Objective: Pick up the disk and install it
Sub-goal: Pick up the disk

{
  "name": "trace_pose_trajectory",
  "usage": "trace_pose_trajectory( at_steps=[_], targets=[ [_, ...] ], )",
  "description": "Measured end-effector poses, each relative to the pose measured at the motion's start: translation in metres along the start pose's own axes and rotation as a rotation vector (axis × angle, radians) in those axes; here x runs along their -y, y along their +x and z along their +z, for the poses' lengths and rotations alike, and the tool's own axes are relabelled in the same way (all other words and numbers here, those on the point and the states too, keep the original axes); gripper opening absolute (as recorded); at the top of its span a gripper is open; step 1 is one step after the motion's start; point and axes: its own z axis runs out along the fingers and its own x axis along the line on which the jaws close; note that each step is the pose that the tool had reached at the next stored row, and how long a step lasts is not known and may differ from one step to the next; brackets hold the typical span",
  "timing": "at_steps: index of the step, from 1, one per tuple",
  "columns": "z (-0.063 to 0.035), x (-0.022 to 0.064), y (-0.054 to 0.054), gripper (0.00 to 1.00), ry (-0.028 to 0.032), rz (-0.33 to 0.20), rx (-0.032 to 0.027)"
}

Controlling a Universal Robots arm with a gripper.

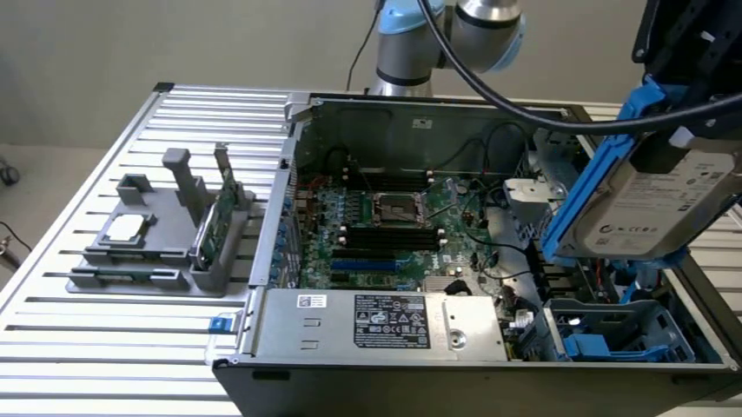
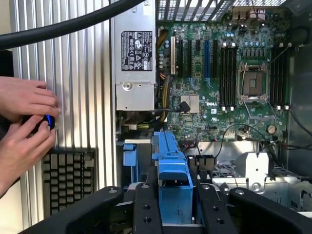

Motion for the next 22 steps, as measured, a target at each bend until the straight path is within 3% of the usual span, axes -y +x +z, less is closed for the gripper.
trace_pose_trajectory(
  at_steps=[7,12,22],
  targets=[
    [0.0022,0.0186,0.017,0.33,-0.0116,0.000,-0.0001],
    [0.0104,0.0301,0.027,0.33,-0.0128,0.000,-0.0001],
    [0.0284,0.0320,0.033,0.33,-0.0131,-0.012,0.0004]
  ],
)
